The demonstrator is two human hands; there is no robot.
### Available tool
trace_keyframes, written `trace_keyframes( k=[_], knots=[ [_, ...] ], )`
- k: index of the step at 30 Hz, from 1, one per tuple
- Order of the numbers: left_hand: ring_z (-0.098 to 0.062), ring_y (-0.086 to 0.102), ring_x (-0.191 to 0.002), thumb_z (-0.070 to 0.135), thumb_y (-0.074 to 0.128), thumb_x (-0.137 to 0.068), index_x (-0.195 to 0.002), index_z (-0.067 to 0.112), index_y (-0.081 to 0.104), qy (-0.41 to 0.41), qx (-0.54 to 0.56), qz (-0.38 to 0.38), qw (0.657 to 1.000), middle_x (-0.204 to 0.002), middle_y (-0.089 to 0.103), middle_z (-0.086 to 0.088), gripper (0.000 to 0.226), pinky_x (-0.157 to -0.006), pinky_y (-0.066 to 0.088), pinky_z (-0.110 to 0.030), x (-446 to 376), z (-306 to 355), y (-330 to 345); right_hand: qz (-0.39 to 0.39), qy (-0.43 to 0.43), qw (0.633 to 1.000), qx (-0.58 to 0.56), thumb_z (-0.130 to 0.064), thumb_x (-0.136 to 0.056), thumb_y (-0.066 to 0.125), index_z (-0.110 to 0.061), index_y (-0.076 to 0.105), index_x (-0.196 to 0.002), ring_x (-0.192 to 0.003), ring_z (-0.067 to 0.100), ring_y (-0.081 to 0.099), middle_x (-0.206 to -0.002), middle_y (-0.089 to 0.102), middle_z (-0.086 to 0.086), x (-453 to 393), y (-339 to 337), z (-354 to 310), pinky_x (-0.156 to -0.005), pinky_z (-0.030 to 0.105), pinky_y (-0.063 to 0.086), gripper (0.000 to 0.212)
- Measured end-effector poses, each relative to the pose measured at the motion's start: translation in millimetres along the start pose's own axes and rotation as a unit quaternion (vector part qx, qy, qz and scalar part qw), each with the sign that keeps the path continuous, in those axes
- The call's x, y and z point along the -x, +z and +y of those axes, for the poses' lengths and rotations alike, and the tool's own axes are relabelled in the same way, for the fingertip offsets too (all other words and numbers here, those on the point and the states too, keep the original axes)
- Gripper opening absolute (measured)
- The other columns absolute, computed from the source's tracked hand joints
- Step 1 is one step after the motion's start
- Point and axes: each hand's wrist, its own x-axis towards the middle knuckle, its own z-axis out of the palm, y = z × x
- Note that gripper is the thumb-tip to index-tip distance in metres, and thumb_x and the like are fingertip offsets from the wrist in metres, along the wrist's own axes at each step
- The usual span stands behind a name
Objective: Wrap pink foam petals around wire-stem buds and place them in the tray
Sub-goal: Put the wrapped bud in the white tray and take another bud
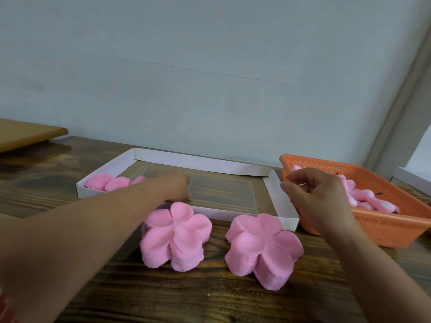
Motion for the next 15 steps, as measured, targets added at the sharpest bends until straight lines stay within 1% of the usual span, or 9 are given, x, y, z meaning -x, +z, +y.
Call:
trace_keyframes(
  k=[2, 5, 6, 8, 9, 12, 15],
  knots=[
    [-0.024, 0.054, -0.096, 0.039, 0.048, -0.094, -0.094, 0.02, 0.054, 0.005, -0.006, -0.004, 1.0, -0.112, 0.063, -0.005, 0.02, -0.071, 0.038, -0.028, -0.1, -0.2, 0.0, -0.003, 0.0, 1.0, -0.003, -0.014, -0.079, 0.071, -0.028, 0.064, -0.078, -0.06, 0.016, 0.061, -0.066, 0.067, 0.0, 0.2, -0.2, -0.2, -0.049, 0.012, 0.044, 0.016],
    [-0.027, 0.058, -0.095, 0.046, 0.038, -0.099, -0.098, 0.008, 0.061, -0.001, 0.046, -0.032, 0.998, -0.107, 0.066, -0.01, 0.045, -0.072, 0.041, -0.029, -0.3, -1.0, -6.8, -0.004, -0.006, 1.0, -0.003, -0.015, -0.079, 0.071, -0.028, 0.064, -0.078, -0.06, 0.017, 0.06, -0.065, 0.067, 0.001, 0.1, -0.8, -0.7, -0.049, 0.013, 0.045, 0.015],
    [-0.028, 0.058, -0.093, 0.047, 0.035, -0.1, -0.099, 0.005, 0.062, -0.006, 0.071, -0.034, 0.997, -0.106, 0.066, -0.013, 0.049, -0.074, 0.041, -0.03, 0.0, -2.6, -11.7, -0.002, -0.009, 1.0, -0.004, -0.014, -0.079, 0.071, -0.027, 0.064, -0.078, -0.06, 0.018, 0.06, -0.066, 0.067, 0.003, -0.2, -0.9, -0.9, -0.049, 0.014, 0.045, 0.015],
    [-0.028, 0.053, -0.092, 0.045, 0.032, -0.101, -0.095, 0.004, 0.06, -0.022, 0.105, -0.008, 0.994, -0.106, 0.064, -0.015, 0.05, -0.075, 0.038, -0.03, 1.4, -9.9, -23.4, 0.0, -0.016, 1.0, -0.005, -0.014, -0.079, 0.071, -0.028, 0.064, -0.076, -0.061, 0.022, 0.06, -0.067, 0.068, 0.007, -0.7, -1.5, -0.7, -0.049, 0.018, 0.045, 0.016],
    [-0.028, 0.052, -0.094, 0.045, 0.032, -0.102, -0.097, 0.003, 0.06, -0.029, 0.114, 0.008, 0.993, -0.108, 0.062, -0.017, 0.051, -0.077, 0.037, -0.031, 2.4, -14.9, -29.5, 0.002, -0.02, 1.0, -0.004, -0.014, -0.079, 0.071, -0.029, 0.064, -0.075, -0.061, 0.023, 0.059, -0.068, 0.068, 0.007, -0.8, -1.7, -0.7, -0.049, 0.017, 0.045, 0.017],
    [-0.032, 0.053, -0.107, 0.042, 0.028, -0.103, -0.108, -0.003, 0.06, -0.048, 0.116, 0.028, 0.992, -0.116, 0.059, -0.02, 0.056, -0.084, 0.039, -0.032, 5.8, -28.7, -42.6, 0.002, -0.023, 1.0, 0.004, -0.015, -0.079, 0.071, -0.032, 0.062, -0.074, -0.062, 0.02, 0.06, -0.068, 0.068, 0.003, -0.6, -1.9, -0.5, -0.048, 0.013, 0.044, 0.02],
    [-0.032, 0.052, -0.111, 0.041, 0.027, -0.103, -0.113, -0.003, 0.059, -0.062, 0.116, 0.03, 0.991, -0.121, 0.057, -0.02, 0.055, -0.085, 0.038, -0.03, 9.1, -36.4, -46.9, -0.004, -0.017, 1.0, 0.009, -0.016, -0.079, 0.071, -0.032, 0.063, -0.076, -0.063, 0.019, 0.062, -0.066, 0.068, 0.0, -0.5, -1.5, 0.1, -0.049, 0.015, 0.046, 0.019]
  ],
)
